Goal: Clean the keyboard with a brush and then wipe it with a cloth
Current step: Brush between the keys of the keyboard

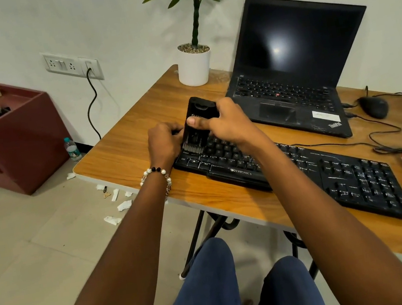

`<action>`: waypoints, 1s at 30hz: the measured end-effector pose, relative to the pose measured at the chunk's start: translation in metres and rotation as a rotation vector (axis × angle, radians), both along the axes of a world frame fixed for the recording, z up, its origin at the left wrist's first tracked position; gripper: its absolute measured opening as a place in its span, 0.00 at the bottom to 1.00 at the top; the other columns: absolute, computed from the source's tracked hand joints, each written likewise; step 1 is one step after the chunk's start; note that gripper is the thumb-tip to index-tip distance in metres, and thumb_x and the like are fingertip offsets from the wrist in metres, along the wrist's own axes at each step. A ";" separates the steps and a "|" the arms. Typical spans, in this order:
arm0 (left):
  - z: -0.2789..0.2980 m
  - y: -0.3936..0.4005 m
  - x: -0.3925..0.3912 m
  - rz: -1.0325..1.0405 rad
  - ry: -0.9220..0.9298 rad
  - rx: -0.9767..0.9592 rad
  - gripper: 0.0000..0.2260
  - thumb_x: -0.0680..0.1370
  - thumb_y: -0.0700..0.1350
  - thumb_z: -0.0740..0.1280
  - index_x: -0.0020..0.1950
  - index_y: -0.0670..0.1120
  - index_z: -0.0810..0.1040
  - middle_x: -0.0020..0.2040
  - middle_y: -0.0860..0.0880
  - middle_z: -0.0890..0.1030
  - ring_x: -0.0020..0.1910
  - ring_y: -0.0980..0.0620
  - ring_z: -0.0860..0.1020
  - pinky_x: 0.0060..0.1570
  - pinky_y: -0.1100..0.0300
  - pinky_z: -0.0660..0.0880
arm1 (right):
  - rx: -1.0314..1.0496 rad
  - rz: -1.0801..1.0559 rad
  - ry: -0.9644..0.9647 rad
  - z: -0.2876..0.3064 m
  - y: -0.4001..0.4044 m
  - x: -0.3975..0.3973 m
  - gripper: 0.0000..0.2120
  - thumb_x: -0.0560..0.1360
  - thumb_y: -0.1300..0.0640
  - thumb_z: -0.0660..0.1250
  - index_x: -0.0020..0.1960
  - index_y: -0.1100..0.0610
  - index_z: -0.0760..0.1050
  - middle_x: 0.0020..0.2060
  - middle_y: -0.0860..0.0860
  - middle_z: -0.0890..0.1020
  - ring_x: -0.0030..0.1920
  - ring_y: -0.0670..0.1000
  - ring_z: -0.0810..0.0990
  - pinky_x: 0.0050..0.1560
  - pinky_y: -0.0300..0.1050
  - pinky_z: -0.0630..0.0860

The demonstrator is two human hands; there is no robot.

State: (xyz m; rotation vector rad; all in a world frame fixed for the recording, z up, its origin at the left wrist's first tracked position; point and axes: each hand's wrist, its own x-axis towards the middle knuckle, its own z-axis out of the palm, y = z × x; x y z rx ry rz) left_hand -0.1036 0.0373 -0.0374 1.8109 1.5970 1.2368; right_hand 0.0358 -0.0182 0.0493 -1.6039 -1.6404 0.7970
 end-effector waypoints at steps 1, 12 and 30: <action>0.000 -0.001 0.000 0.002 0.000 -0.002 0.07 0.76 0.39 0.70 0.51 0.40 0.84 0.48 0.43 0.85 0.42 0.55 0.78 0.43 0.63 0.74 | 0.038 -0.039 -0.011 0.000 -0.001 -0.002 0.21 0.71 0.46 0.75 0.54 0.61 0.76 0.49 0.54 0.82 0.49 0.52 0.82 0.47 0.49 0.79; 0.002 -0.002 0.000 -0.013 0.016 0.014 0.07 0.74 0.39 0.72 0.51 0.40 0.84 0.48 0.43 0.85 0.42 0.56 0.78 0.40 0.69 0.69 | -0.030 0.024 0.208 -0.003 -0.008 0.003 0.15 0.71 0.49 0.75 0.50 0.57 0.78 0.47 0.54 0.85 0.50 0.52 0.83 0.53 0.51 0.80; 0.005 -0.006 0.001 0.001 0.012 0.003 0.08 0.76 0.36 0.69 0.54 0.38 0.83 0.51 0.40 0.84 0.48 0.51 0.80 0.45 0.67 0.70 | 0.078 -0.008 -0.058 0.007 -0.019 -0.005 0.20 0.70 0.47 0.75 0.54 0.58 0.76 0.47 0.52 0.82 0.46 0.48 0.81 0.40 0.39 0.77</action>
